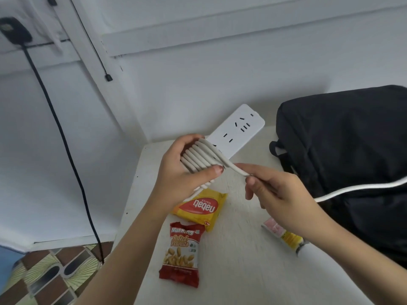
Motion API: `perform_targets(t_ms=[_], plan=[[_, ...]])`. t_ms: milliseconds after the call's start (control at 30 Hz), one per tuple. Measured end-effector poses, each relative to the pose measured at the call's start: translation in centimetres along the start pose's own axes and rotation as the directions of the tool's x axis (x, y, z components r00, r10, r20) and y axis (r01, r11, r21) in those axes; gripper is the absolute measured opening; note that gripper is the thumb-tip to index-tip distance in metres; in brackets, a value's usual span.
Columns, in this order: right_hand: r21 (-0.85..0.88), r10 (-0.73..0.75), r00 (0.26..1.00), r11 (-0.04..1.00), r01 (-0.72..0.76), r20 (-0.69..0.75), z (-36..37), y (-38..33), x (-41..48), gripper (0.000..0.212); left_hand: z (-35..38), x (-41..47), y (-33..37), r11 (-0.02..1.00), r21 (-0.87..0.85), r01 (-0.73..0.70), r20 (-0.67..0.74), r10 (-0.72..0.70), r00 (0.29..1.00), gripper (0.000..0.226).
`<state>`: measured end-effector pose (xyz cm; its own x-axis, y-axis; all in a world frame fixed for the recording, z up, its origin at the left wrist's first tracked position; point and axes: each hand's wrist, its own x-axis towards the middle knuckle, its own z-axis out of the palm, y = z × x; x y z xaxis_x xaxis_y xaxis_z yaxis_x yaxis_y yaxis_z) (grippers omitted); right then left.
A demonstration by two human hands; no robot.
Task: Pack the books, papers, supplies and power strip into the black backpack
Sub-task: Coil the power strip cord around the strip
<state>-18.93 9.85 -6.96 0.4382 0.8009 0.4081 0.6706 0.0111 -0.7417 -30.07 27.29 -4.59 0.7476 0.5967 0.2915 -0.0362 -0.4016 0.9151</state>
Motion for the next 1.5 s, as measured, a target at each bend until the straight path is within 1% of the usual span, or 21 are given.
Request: perform_targets(t_ms=[167,267,367,433,500,633,733,833,900,933,1000,1033,1067,1100,1133,1200,1267,1333,1400,1433,1500], plan=[[0.117,0.057,0.998,0.991,-0.058,0.012,0.2,-0.2,-0.1,0.032,0.7,0.2,-0.1,0.997,-0.072,0.039,0.012,-0.039,0.999,0.062],[0.156,0.092,0.996,0.984,-0.09,-0.008,0.4,0.0,0.0,0.027,0.9,0.2,-0.5,0.984,-0.134,0.121,0.064,-0.114,0.991,0.059],[0.181,0.149,0.988,0.974,-0.137,-0.049,1.0,0.5,-0.1,0.035,0.7,0.1,-0.8,0.968,-0.139,0.208,0.162,-0.185,0.969,0.06],[0.185,0.199,0.978,0.965,-0.186,-0.056,1.4,0.8,-0.1,0.039,0.5,0.1,-0.9,0.962,-0.14,0.233,0.184,-0.206,0.961,0.065],[0.197,0.226,0.972,0.957,-0.212,-0.055,1.7,0.7,-0.1,0.04,0.4,0.1,-1.0,0.963,-0.134,0.233,0.18,-0.207,0.962,0.067],[0.193,0.212,0.973,0.962,-0.191,-0.094,2.2,0.7,-0.1,0.039,1.0,-0.2,-0.8,0.962,-0.109,0.251,0.138,-0.235,0.962,0.075],[0.302,0.279,0.955,0.923,-0.239,-0.097,2.5,0.8,-0.5,0.025,1.6,-0.6,-0.7,0.966,-0.098,0.241,0.067,-0.235,0.97,0.064],[0.315,0.319,0.944,0.907,-0.279,-0.082,2.4,0.7,-0.9,0.012,1.8,-0.7,-0.9,0.978,-0.045,0.202,0.025,-0.201,0.979,0.056],[0.249,0.283,0.958,0.931,-0.265,-0.039,1.9,0.6,-0.7,0.002,1.7,-0.6,-0.7,0.988,-0.02,0.155,0.011,-0.155,0.988,0.055],[0.16,0.255,0.967,0.955,-0.251,-0.008,1.5,0.8,-0.5,0.012,1.5,-0.5,-0.5,0.991,-0.012,0.131,0.003,-0.131,0.991,0.055],[-0.112,0.244,0.966,0.966,-0.235,0.082,0.2,1.5,0.1,0.042,1.0,-0.2,-0.3,0.994,-0.033,0.101,-0.013,-0.101,0.995,0.056],[-0.206,0.286,0.95,0.944,-0.257,0.125,-0.6,2.1,0.4,0.052,0.7,-0.1,-0.1,0.994,-0.053,0.091,-0.014,-0.092,0.996,0.056],[-0.222,0.334,0.922,0.931,-0.291,0.194,-1.5,2.6,0.6,0.058,0.4,0.0,0.1,0.995,-0.066,0.078,-0.006,-0.079,0.997,0.056],[-0.155,0.367,0.881,0.929,-0.335,0.298,-2.3,3.2,0.7,0.06,0.2,0.1,0.3,0.996,-0.067,0.064,0.012,-0.063,0.998,0.056],[-0.03,0.359,0.827,0.922,-0.385,0.432,-3.2,3.5,0.7,0.057,0.2,0.1,0.5,0.997,-0.06,0.051,0.036,-0.049,0.998,0.056],[0.155,0.277,0.681,0.851,-0.501,0.677,-5.0,4.3,0.7,0.042,0.2,0.0,0.7,0.998,-0.045,0.038,0.083,-0.034,0.996,0.056],[0.118,0.244,0.558,0.838,-0.533,0.793,-6.8,4.8,1.0,0.036,0.2,-0.1,0.8,0.998,-0.056,0.033,0.114,-0.026,0.993,0.055],[-0.045,0.326,0.47,0.856,-0.515,0.82,-7.9,5.1,1.4,0.043,0.2,-0.2,0.8,0.997,-0.067,0.024,0.144,-0.014,0.989,0.054],[-0.185,0.423,0.429,0.85,-0.494,0.798,-8.3,5.0,2.0,0.054,0.0,-0.2,0.9,0.999,-0.051,0.019,0.194,-0.009,0.981,0.054],[-0.225,0.458,0.438,0.845,-0.486,0.774,-8.2,4.9,2.3,0.057,0.0,-0.2,0.9,0.999,-0.04,0.018,0.228,-0.008,0.974,0.055],[-0.252,0.488,0.499,0.848,-0.467,0.717,-7.8,4.7,3.0,0.069,-0.2,-0.3,1.1,1.0,-0.018,0.003,0.304,0.003,0.953,0.058]])
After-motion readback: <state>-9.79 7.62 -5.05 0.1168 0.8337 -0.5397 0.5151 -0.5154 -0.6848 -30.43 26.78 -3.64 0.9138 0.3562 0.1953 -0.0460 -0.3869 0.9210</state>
